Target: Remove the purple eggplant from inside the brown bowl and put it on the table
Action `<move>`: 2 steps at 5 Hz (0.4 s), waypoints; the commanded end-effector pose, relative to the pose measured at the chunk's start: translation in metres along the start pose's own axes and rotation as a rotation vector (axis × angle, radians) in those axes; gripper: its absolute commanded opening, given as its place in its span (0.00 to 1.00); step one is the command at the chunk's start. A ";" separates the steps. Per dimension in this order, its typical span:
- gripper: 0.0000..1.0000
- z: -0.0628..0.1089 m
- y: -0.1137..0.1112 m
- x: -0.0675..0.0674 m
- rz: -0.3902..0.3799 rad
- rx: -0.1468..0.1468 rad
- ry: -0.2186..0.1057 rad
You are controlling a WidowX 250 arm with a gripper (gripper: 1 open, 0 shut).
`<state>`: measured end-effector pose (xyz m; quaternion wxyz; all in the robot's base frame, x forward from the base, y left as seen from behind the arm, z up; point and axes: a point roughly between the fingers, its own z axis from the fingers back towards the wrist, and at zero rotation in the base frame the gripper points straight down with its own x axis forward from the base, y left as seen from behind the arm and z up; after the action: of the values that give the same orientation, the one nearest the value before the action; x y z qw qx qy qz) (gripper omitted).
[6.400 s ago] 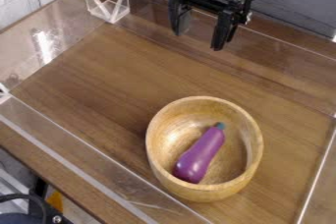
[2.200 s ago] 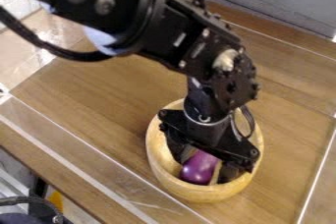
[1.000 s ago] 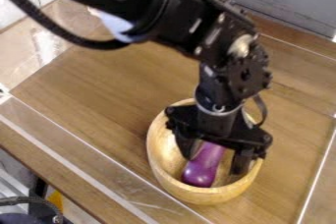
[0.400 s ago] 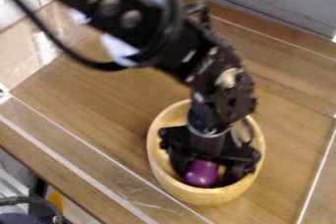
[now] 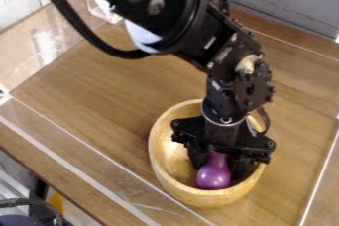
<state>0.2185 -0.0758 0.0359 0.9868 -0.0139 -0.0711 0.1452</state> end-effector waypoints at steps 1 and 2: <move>0.00 0.011 -0.003 0.008 0.011 -0.035 -0.045; 0.00 0.007 -0.008 0.009 0.047 -0.030 -0.043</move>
<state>0.2197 -0.0772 0.0358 0.9824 -0.0178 -0.0750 0.1703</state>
